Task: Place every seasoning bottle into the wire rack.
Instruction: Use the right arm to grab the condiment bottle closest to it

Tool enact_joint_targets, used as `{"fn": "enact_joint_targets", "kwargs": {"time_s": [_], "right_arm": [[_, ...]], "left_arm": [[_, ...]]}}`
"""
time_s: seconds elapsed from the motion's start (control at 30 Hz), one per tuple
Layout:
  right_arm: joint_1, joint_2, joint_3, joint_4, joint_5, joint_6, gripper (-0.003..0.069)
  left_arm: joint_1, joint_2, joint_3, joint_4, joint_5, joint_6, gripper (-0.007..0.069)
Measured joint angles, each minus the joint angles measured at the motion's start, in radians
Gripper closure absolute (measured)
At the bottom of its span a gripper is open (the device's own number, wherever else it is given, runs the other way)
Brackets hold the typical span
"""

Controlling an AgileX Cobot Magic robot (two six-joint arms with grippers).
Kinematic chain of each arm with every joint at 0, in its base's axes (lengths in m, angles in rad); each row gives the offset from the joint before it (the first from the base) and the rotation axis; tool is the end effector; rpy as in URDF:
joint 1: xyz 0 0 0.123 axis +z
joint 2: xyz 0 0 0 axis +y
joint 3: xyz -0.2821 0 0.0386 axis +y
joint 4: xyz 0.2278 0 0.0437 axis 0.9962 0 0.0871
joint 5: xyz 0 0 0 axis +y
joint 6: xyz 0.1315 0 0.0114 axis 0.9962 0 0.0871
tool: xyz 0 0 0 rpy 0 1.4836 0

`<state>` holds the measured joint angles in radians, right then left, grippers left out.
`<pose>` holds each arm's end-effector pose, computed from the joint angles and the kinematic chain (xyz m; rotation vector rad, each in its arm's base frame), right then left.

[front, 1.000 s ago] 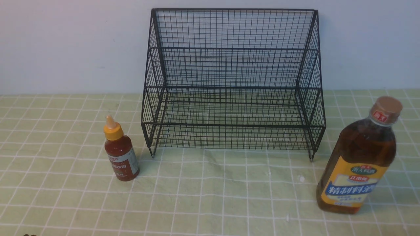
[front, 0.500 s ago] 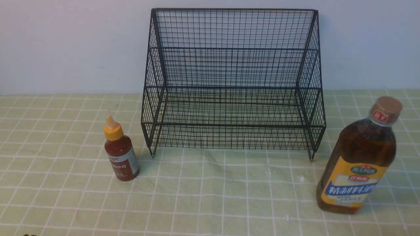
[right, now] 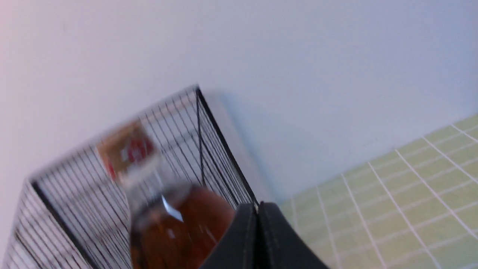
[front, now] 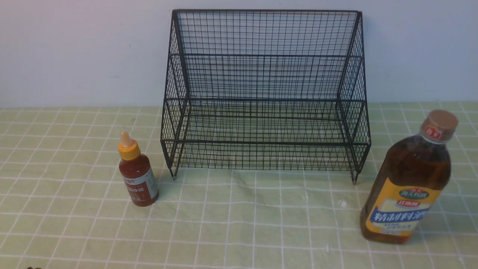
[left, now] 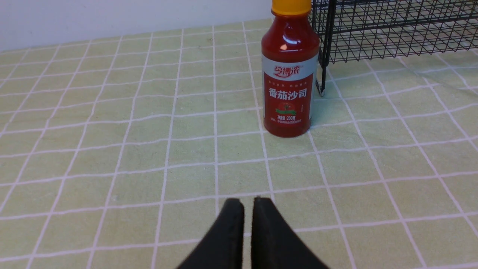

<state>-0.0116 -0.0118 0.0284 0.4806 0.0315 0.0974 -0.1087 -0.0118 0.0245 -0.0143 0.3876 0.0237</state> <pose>0.0778 0.0011 0.2037 0.4378 1.4828 0.4615 0.0708 -0.0085 0.1583 0.1159 1.8809 -0.0724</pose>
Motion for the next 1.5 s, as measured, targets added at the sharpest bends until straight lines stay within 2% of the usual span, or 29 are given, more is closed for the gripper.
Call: {"fn": "enact_joint_targets", "kwargs": {"time_s": [0.17,0.3,0.4,0.57,0.77,0.83,0.93,1.1,1.13,1.17,1.4,1.5], "right_arm": [[0.0,0.0,0.0,0.232,-0.142,0.017,0.0673],[0.0,0.0,0.0,0.342,-0.21,0.026,0.0673],[0.0,0.0,-0.024,0.38,-0.182,0.016,0.0673],[0.0,0.06,-0.261,0.266,0.125,-0.111,0.0673],[0.0,0.413,-0.682,0.057,0.621,-0.28,0.0673],[0.0,0.536,-0.797,0.001,0.725,-0.325,0.0672],[0.0,0.682,-0.936,-0.057,0.853,-0.347,0.0662],[0.0,0.987,-1.253,-0.086,1.142,-0.329,0.0585],[0.0,1.006,-1.263,-0.087,1.159,-0.327,0.0581],[0.0,1.078,-1.35,-0.088,1.207,-0.308,0.0545],[0.02,1.232,-1.439,-0.124,1.223,-0.273,0.0418],[0.091,1.26,-1.439,-0.199,1.227,-0.238,0.0328]], "left_arm": [[0.0,0.0,0.0,0.0,0.0,0.0,0.0607],[0.0,0.0,0.0,0.0,0.0,0.0,0.0607],[0.0,0.0,0.0,0.0,0.0,0.0,0.0607],[0.0,0.0,0.0,0.0,0.0,0.0,0.0607],[0.0,0.0,0.0,0.0,0.0,0.0,0.0607],[0.0,0.0,0.0,0.0,0.0,0.0,0.0607],[0.0,0.0,0.0,0.0,0.0,0.0,0.0607],[0.0,0.0,0.0,0.0,0.0,0.0,0.0607],[0.0,0.0,0.0,0.0,0.0,0.0,0.0607],[0.0,0.0,0.0,0.0,0.0,0.0,0.0607],[0.0,0.0,0.0,0.0,0.0,0.0,0.0607],[0.0,0.0,0.0,0.0,0.0,0.0,0.0607]]}}
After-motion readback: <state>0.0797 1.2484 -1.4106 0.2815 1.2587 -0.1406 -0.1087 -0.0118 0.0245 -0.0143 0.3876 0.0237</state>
